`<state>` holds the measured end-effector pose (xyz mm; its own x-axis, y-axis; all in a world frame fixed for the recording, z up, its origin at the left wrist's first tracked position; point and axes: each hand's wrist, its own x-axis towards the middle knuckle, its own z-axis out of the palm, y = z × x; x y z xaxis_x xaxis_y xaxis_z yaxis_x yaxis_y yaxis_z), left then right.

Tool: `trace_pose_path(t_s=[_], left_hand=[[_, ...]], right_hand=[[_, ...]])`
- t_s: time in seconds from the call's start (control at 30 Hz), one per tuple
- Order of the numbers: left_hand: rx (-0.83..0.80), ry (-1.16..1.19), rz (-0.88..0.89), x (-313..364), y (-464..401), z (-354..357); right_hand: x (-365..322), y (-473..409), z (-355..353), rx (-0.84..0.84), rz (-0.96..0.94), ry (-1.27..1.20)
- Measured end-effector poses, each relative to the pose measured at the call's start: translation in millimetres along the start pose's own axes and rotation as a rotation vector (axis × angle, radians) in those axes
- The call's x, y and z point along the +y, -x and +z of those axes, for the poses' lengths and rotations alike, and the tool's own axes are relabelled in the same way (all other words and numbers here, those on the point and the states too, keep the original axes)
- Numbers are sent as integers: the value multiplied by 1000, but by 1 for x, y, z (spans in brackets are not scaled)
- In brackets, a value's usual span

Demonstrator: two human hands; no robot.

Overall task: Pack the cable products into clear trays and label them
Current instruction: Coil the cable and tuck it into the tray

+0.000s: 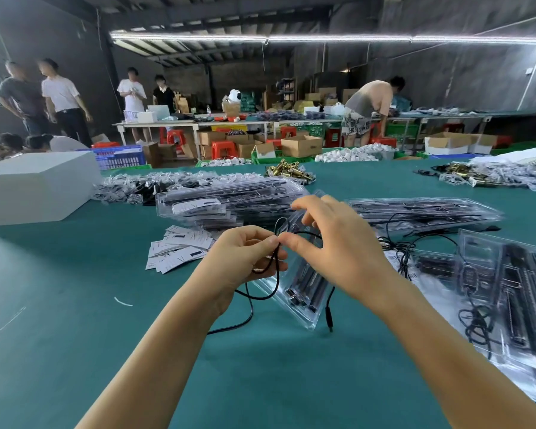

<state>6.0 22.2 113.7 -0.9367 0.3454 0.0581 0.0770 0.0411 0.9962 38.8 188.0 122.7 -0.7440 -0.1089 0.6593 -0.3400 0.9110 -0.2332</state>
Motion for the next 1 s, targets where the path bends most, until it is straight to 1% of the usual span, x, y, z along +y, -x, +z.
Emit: trace_pose_path(t_s=[0.07,0.1,0.13,0.2,0.3,0.4,0.6,0.73,0.87,1.0], left_hand=[[-30,-9,21,2,1,0],[-43,-4,19,3,2,0],[-52,6,10,3,2,0],[-67,-1,-9,4,2,0],[-98,-29,-34,5,2,-1],[-150,48,-101,6,3,-3],[-238,120,-269,9,4,-3],[-287,159,-318,9,4,-3],[-365,223,-301,9,5,-2],[-311,204,-231,8,4,-3]], right_hand=[[5,-1,-3,-236,72,-276],[6,-1,-4,-309,107,-420],[9,-2,-4,-332,132,-526],[13,-4,-6,-318,176,-658],[17,-6,-9,-336,248,-793],[19,-6,-12,-381,309,-916],[21,-6,-16,-404,293,-897],[20,-5,-19,-399,204,-852],[20,-5,-17,-391,192,-873],[23,-5,-21,-430,199,-886]])
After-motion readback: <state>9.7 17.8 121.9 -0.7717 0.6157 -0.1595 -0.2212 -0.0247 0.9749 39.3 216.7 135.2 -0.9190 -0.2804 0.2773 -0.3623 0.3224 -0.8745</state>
